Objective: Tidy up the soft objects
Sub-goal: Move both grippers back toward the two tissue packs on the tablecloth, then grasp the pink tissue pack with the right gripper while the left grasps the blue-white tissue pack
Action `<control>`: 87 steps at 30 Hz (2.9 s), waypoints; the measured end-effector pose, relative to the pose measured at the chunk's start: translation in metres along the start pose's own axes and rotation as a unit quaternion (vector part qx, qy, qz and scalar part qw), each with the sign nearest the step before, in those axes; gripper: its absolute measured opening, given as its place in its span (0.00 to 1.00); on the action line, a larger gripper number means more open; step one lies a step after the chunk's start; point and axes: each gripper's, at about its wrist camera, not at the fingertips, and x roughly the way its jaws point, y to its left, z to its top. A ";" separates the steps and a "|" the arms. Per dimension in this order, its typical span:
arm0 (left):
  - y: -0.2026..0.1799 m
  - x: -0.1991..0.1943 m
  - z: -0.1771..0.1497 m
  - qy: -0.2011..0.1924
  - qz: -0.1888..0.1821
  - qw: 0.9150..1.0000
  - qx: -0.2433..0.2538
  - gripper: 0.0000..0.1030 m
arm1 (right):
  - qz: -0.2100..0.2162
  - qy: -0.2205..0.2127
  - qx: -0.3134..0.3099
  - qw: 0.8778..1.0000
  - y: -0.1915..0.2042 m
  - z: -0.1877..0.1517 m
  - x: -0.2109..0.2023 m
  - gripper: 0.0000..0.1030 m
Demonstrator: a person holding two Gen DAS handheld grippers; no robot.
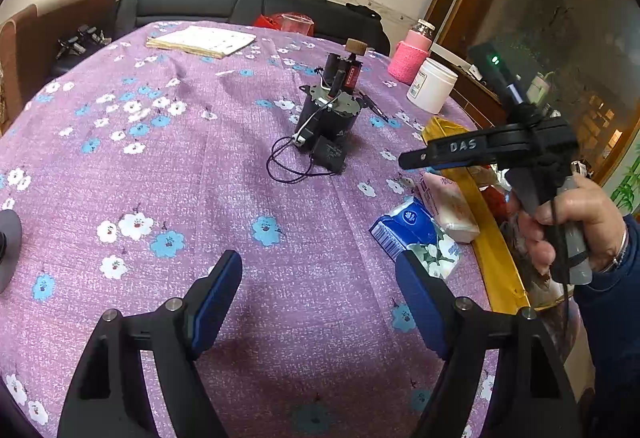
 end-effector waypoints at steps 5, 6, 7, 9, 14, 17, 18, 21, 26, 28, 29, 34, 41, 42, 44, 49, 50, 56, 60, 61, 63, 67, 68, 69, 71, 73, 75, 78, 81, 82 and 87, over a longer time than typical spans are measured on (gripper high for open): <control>0.001 -0.002 0.000 -0.001 0.001 1.000 0.003 0.76 | 0.045 0.026 0.006 0.999 0.005 -0.018 0.000 0.60; 0.002 -0.003 -0.001 -0.001 0.003 1.000 0.003 0.76 | 0.064 0.030 0.009 0.997 0.009 -0.024 -0.003 0.60; 0.003 -0.004 -0.001 -0.001 0.003 1.000 0.002 0.76 | 0.091 0.036 0.012 0.995 0.014 -0.031 -0.006 0.63; 0.006 -0.006 -0.002 0.000 0.005 1.000 -0.003 0.76 | 0.166 0.049 0.010 0.985 0.030 -0.049 -0.018 0.64; 0.008 -0.010 -0.002 -0.006 0.009 1.000 -0.008 0.76 | 0.164 -0.001 -0.018 0.986 0.042 -0.060 -0.052 0.65; 0.014 -0.020 -0.003 -0.017 0.020 1.000 -0.011 0.76 | 0.166 0.009 -0.008 0.986 0.042 -0.062 -0.039 0.65; 0.017 -0.023 -0.003 -0.019 0.023 0.999 -0.014 0.76 | 0.164 0.010 -0.007 0.986 0.044 -0.062 -0.037 0.65; 0.029 -0.032 -0.004 -0.022 0.036 0.999 -0.030 0.76 | 0.182 0.016 0.007 0.983 0.053 -0.064 -0.022 0.65; 0.040 -0.042 -0.006 -0.026 0.045 0.998 -0.042 0.76 | 0.288 0.018 0.007 0.957 0.072 -0.072 -0.033 0.66; 0.040 -0.043 -0.007 -0.024 0.042 0.998 -0.042 0.76 | 0.217 -0.014 -0.013 0.976 0.067 -0.065 -0.046 0.66; 0.038 -0.043 -0.007 -0.024 0.039 0.998 -0.040 0.76 | 0.162 -0.018 -0.031 0.986 0.062 -0.062 -0.048 0.68; 0.032 -0.043 -0.007 -0.026 0.034 0.999 -0.031 0.76 | 0.083 0.022 -0.031 0.996 0.035 -0.064 -0.031 0.68; 0.034 -0.048 -0.005 -0.029 0.043 0.998 -0.032 0.76 | 0.219 0.059 -0.048 0.973 0.056 -0.105 -0.049 0.68; 0.035 -0.048 -0.004 -0.029 0.045 0.998 -0.034 0.76 | 0.203 0.041 -0.056 0.977 0.057 -0.108 -0.057 0.68; 0.036 -0.047 -0.004 -0.028 0.044 0.998 -0.038 0.76 | 0.137 0.005 -0.083 0.987 0.053 -0.107 -0.073 0.68; 0.035 -0.049 -0.003 -0.028 0.044 0.998 -0.033 0.76 | 0.129 0.051 -0.139 0.981 0.050 -0.123 -0.067 0.69; 0.035 -0.049 -0.003 -0.025 0.042 0.998 -0.034 0.76 | 0.129 0.062 -0.155 0.978 0.054 -0.129 -0.066 0.69; 0.032 -0.047 -0.003 -0.019 0.035 0.998 -0.038 0.76 | 0.089 0.092 -0.219 0.967 0.069 -0.151 -0.048 0.69; 0.032 -0.051 -0.003 -0.021 0.042 0.998 -0.041 0.76 | 0.079 0.071 -0.230 0.967 0.073 -0.153 -0.052 0.51; 0.033 -0.052 -0.003 -0.022 0.042 0.998 -0.043 0.76 | 0.088 0.059 -0.210 0.972 0.073 -0.147 -0.054 0.51; 0.032 -0.052 -0.003 -0.017 0.039 0.998 -0.044 0.76 | 0.081 0.036 -0.172 0.981 0.068 -0.129 -0.053 0.51; 0.029 -0.052 -0.005 0.002 0.029 0.999 -0.039 0.76 | 0.063 0.027 -0.129 0.989 0.071 -0.112 -0.028 0.51; 0.029 -0.053 -0.007 0.007 0.028 0.999 -0.038 0.77 | 0.070 0.025 -0.130 0.989 0.076 -0.114 -0.027 0.51; 0.030 -0.054 -0.008 0.011 0.028 0.999 -0.038 0.79 | 0.077 0.022 -0.134 0.988 0.086 -0.115 -0.026 0.51; 0.033 -0.056 -0.010 0.016 0.027 0.999 -0.044 0.80 | 0.136 0.021 -0.144 0.980 0.100 -0.123 -0.036 0.51; 0.033 -0.058 -0.011 0.022 0.019 0.998 -0.047 0.81 | 0.168 0.022 -0.139 0.976 0.107 -0.126 -0.042 0.51; 0.031 -0.057 -0.012 0.023 0.028 0.999 -0.037 0.83 | 0.154 0.002 -0.136 0.979 0.103 -0.123 -0.049 0.51; 0.025 -0.050 -0.015 0.042 0.047 0.998 -0.010 0.83 | 0.155 -0.014 -0.109 0.982 0.083 -0.122 -0.056 0.51; 0.015 -0.041 -0.020 0.065 0.063 0.995 0.034 0.86 | 0.158 -0.024 -0.092 0.983 0.069 -0.125 -0.062 0.51; 0.013 -0.036 -0.023 0.075 0.066 0.994 0.047 0.86 | 0.162 -0.027 -0.086 0.983 0.065 -0.125 -0.062 0.51; 0.009 -0.013 -0.033 0.105 0.081 0.989 0.062 0.86 | 0.181 -0.038 -0.076 0.980 0.059 -0.129 -0.068 0.51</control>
